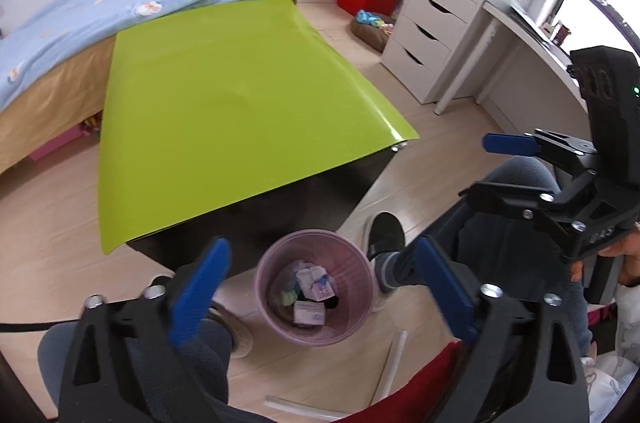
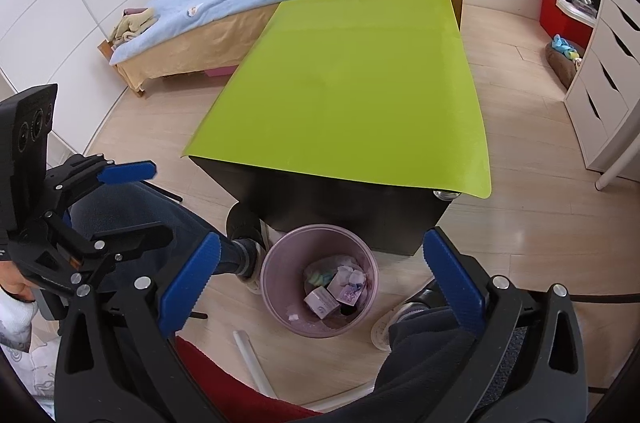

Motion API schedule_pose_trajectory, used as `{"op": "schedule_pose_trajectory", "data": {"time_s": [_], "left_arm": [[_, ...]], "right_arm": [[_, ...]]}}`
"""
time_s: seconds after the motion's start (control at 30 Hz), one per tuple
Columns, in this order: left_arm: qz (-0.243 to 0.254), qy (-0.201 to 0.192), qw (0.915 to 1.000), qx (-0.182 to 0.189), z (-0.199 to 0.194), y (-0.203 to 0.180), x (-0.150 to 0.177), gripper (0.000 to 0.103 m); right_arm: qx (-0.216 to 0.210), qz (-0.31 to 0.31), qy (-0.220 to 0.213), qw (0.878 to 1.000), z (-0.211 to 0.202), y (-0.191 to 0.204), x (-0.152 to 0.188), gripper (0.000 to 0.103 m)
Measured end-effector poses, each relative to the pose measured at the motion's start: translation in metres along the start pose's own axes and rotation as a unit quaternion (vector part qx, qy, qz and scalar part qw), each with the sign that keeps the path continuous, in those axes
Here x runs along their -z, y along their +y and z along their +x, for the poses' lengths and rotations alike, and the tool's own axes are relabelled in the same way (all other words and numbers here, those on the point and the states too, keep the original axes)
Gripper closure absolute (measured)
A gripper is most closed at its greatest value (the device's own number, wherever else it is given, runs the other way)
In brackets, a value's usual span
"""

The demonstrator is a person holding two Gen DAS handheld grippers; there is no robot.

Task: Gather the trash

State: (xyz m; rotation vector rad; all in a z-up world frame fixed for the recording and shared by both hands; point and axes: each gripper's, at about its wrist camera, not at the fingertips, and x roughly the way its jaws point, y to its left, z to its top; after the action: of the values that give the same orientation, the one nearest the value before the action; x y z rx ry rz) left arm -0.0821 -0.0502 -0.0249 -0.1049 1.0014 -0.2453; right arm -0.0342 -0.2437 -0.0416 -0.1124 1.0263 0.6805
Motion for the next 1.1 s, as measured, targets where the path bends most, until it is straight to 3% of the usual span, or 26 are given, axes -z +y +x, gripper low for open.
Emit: {"op": "schedule_pose_trajectory", "data": {"time_s": [0.4, 0.63, 0.9, 1.1], "left_arm": [[-0.021, -0.019, 0.9992, -0.03, -0.012, 0.014, -0.009, 0.007], [-0.024, -0.046, 0.9971, -0.056, -0.031, 0.025, -0.033, 0.007], [-0.018, -0.087, 0.9946, -0.054, -0.057, 0.028, -0.062, 0.007], [-0.021, -0.089, 0.9944, -0.053, -0.065, 0.03, -0.074, 0.006]], "right_arm": [[0.015, -0.009, -0.01, 1.0, -0.005, 0.008, -0.012, 0.003], [0.022, -0.005, -0.039, 0.999, -0.019, 0.013, -0.046, 0.003], [0.029, -0.018, -0.079, 0.996, -0.038, 0.021, -0.08, 0.003], [0.028, -0.026, -0.09, 0.995, -0.047, 0.024, -0.092, 0.003]]}}
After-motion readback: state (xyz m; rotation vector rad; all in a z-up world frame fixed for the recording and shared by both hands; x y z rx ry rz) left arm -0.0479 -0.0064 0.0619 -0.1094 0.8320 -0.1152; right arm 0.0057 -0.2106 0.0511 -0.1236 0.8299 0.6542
